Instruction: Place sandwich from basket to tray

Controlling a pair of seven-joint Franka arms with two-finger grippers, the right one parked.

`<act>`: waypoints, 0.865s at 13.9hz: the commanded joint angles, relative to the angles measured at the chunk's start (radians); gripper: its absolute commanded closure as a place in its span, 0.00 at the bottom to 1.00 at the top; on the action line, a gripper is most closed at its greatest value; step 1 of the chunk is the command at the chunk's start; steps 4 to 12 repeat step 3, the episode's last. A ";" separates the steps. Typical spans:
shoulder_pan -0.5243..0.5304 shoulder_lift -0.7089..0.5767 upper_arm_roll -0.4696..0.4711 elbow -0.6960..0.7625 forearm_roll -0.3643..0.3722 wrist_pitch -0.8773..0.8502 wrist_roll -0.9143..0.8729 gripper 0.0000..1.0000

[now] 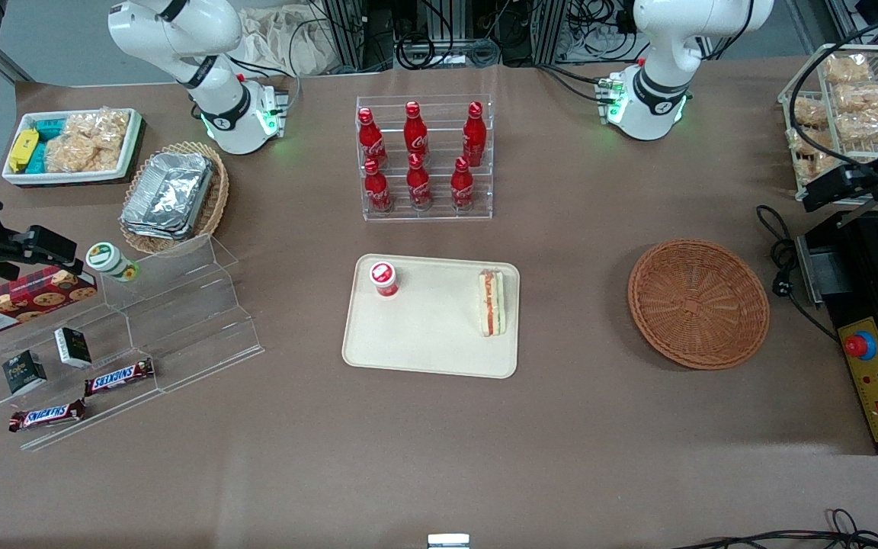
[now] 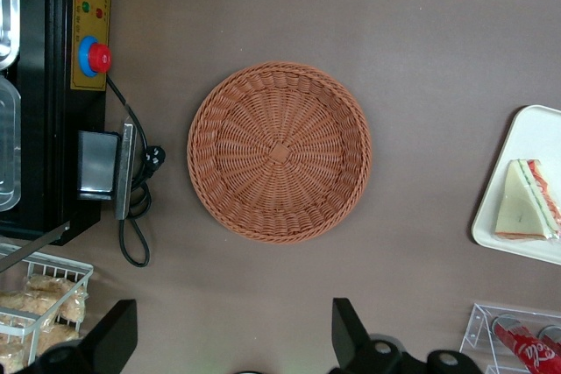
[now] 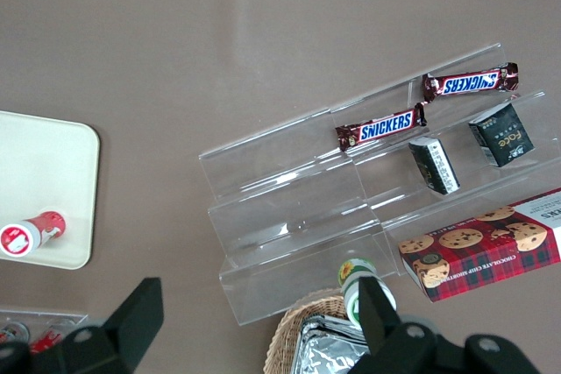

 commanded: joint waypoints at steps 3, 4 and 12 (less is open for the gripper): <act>-0.025 0.008 0.011 0.020 -0.009 -0.021 0.030 0.00; -0.025 0.008 0.011 0.020 -0.009 -0.021 0.030 0.00; -0.025 0.008 0.011 0.020 -0.009 -0.021 0.030 0.00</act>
